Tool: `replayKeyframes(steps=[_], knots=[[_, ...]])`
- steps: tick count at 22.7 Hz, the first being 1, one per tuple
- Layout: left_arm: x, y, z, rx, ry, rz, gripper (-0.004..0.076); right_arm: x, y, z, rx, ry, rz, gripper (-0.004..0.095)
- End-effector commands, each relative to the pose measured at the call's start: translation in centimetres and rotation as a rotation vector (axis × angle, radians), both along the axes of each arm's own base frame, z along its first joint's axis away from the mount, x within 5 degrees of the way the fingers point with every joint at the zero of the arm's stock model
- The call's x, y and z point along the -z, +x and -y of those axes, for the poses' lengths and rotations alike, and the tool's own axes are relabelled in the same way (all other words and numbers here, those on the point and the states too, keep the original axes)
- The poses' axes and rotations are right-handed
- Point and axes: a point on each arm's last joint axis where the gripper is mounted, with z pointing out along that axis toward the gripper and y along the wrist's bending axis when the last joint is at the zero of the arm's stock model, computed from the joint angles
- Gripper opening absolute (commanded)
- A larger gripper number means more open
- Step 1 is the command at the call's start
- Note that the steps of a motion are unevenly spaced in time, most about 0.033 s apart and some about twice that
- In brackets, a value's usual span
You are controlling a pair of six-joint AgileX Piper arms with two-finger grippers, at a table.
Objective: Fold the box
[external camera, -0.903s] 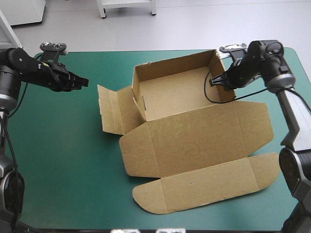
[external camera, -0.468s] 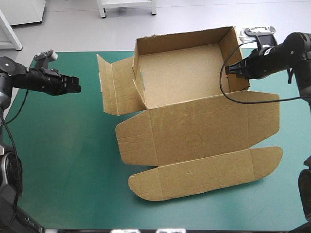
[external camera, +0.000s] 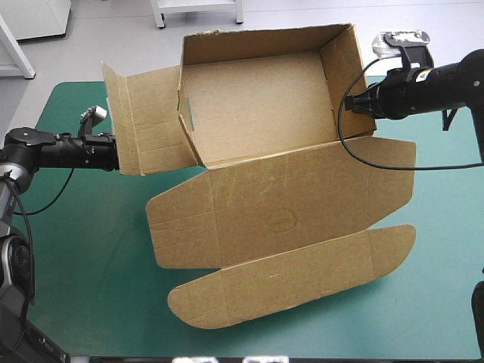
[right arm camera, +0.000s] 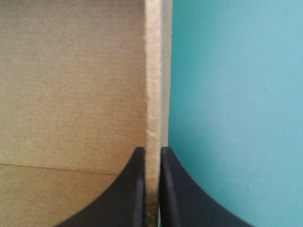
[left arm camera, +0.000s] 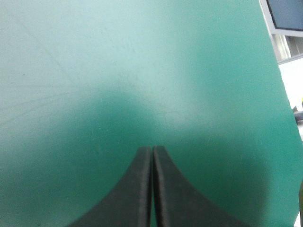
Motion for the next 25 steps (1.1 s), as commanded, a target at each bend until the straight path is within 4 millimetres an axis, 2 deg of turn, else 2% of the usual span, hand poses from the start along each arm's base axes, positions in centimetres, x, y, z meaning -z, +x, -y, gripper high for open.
replayKeyframes(steps=[1,4,7,9,15,25], knots=[[-3.3,-0.9,1.5,0.057,-0.136,0.084,-0.0003,-2.7,-2.0,-0.4,-0.037,0.079,0.081,-0.0013],[-4.0,-1.0,2.9,0.093,-0.160,0.114,-0.0004,-2.3,-1.5,-0.5,-0.041,0.076,0.070,-0.0013],[-4.7,-1.2,5.6,0.159,-0.198,0.135,-0.0003,-1.7,-0.7,-0.5,-0.037,0.078,0.058,-0.0013],[-5.1,-1.3,6.2,0.170,-0.224,0.155,-0.0003,-1.4,-0.3,-0.4,-0.033,0.065,0.052,-0.0013],[-6.4,-1.7,6.5,0.164,-0.270,0.194,-0.0007,0.1,1.2,0.1,0.002,0.003,0.019,-0.0013],[-9.0,-3.2,6.8,0.152,-0.313,0.250,-0.0007,2.5,3.6,0.0,0.009,0.001,-0.052,-0.0013]])
